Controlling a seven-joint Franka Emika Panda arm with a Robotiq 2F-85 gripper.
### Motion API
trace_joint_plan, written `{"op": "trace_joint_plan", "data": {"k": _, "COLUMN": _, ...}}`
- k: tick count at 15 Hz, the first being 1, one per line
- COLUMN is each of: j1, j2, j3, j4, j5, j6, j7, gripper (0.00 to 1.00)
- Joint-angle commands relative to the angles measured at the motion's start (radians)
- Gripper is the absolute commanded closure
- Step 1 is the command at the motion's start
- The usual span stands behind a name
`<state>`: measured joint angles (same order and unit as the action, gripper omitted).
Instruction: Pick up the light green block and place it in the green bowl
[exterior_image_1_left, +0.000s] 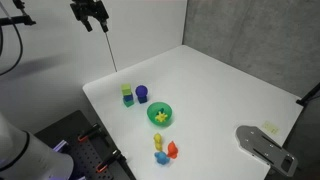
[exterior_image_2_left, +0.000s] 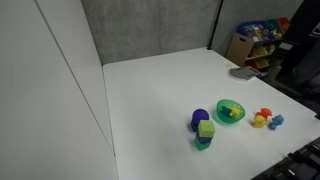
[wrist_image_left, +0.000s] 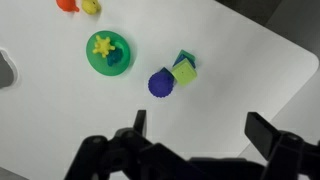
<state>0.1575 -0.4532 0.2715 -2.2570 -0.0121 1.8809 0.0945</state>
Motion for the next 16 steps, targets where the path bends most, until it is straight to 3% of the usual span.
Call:
{"op": "trace_joint_plan", "data": {"k": 1, "j1": 0.016, "j2": 0.003, "j3": -0.013, "j4": 0.004, "j5": -0.007, "j6": -0.004, "j7": 0.006, "gripper": 0.00}}
{"op": "trace_joint_plan", "data": {"k": 9, "j1": 0.011, "j2": 0.054, "j3": -0.032, "j4": 0.013, "j5": 0.019, "j6": 0.025, "j7": 0.007, "gripper": 0.00}}
{"op": "trace_joint_plan", "data": {"k": 16, "j1": 0.006, "j2": 0.155, "j3": -0.081, "j4": -0.050, "j5": 0.115, "j6": 0.146, "j7": 0.002, "gripper": 0.00}}
